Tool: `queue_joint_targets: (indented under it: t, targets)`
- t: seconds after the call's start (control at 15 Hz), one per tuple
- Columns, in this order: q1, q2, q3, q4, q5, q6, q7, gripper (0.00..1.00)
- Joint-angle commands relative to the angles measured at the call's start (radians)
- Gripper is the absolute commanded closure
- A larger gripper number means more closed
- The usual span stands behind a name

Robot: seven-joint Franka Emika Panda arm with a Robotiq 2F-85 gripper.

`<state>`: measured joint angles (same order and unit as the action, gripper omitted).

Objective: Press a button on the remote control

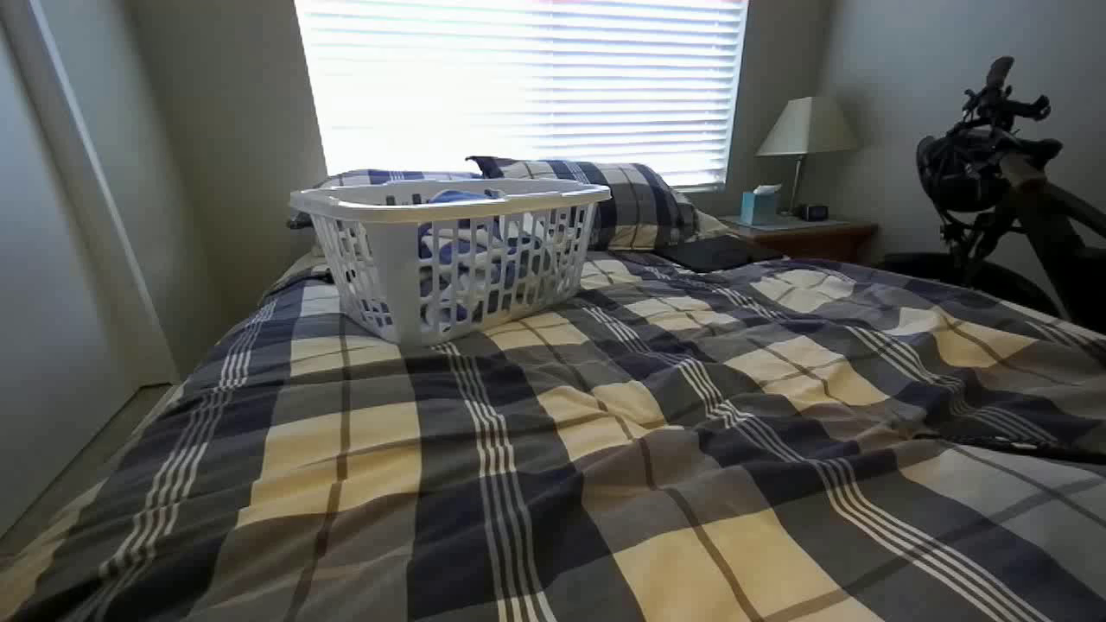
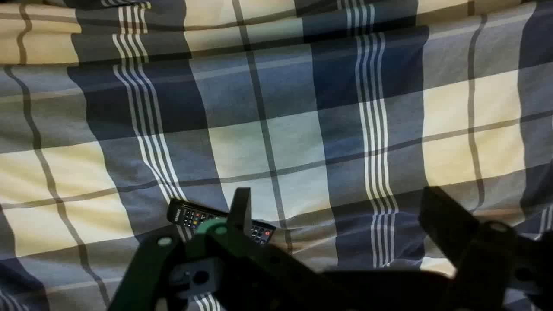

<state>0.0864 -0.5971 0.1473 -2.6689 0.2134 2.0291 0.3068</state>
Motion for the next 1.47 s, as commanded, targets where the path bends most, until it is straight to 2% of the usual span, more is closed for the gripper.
queue_joint_targets:
  t: [0.0,0.4,0.6,0.87,0.93,1.0,1.07,1.27,1.4]
  targets:
    - [-0.002,0.000,0.002,0.001,0.001,-0.002,-0.001,0.00]
    - [-0.010,-0.001,-0.004,-0.007,-0.014,0.018,-0.017,0.00]
    - [0.015,0.002,-0.057,-0.031,0.027,0.123,-0.157,0.00]
    - [0.043,0.066,-0.170,-0.068,0.083,0.279,-0.397,0.00]
    - [0.048,0.091,-0.198,-0.073,0.099,0.305,-0.449,0.25]
    - [0.060,0.126,-0.232,-0.071,0.132,0.320,-0.500,0.26]
    - [0.070,0.157,-0.259,-0.068,0.158,0.335,-0.553,0.32]
    - [0.104,0.268,-0.337,-0.034,0.276,0.345,-0.715,0.56]
    - [0.111,0.343,-0.364,-0.003,0.352,0.321,-0.804,0.69]
